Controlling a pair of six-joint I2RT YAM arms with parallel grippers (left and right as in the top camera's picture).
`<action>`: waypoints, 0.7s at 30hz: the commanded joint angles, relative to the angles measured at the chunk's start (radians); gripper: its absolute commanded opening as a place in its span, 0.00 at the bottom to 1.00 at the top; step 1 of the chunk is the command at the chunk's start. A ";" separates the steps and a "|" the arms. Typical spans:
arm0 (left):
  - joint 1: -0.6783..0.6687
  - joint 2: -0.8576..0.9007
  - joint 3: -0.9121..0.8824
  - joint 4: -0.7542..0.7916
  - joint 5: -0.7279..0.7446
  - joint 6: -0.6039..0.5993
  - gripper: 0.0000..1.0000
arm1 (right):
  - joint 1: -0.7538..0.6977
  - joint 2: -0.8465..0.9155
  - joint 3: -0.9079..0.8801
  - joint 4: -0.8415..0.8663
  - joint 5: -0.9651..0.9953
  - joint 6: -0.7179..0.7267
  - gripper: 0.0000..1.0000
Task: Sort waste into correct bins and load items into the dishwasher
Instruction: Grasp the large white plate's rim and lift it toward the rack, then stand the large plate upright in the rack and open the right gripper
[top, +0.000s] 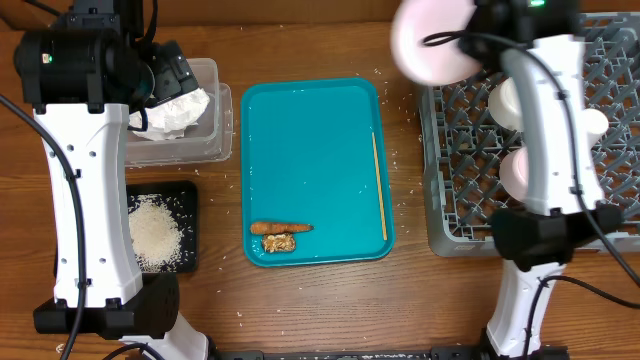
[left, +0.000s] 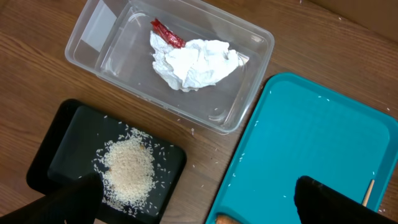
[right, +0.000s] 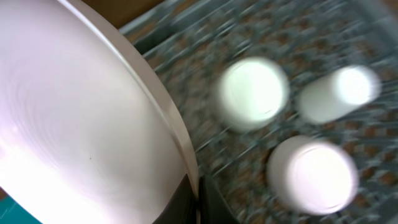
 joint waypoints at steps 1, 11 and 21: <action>-0.002 0.008 -0.004 0.000 -0.014 0.000 1.00 | -0.043 0.006 -0.022 0.038 0.190 -0.003 0.04; -0.002 0.008 -0.004 0.000 -0.014 0.000 1.00 | -0.048 0.006 -0.219 0.236 0.425 -0.018 0.04; -0.002 0.008 -0.004 0.000 -0.014 0.000 1.00 | -0.046 0.006 -0.446 0.416 0.503 -0.083 0.04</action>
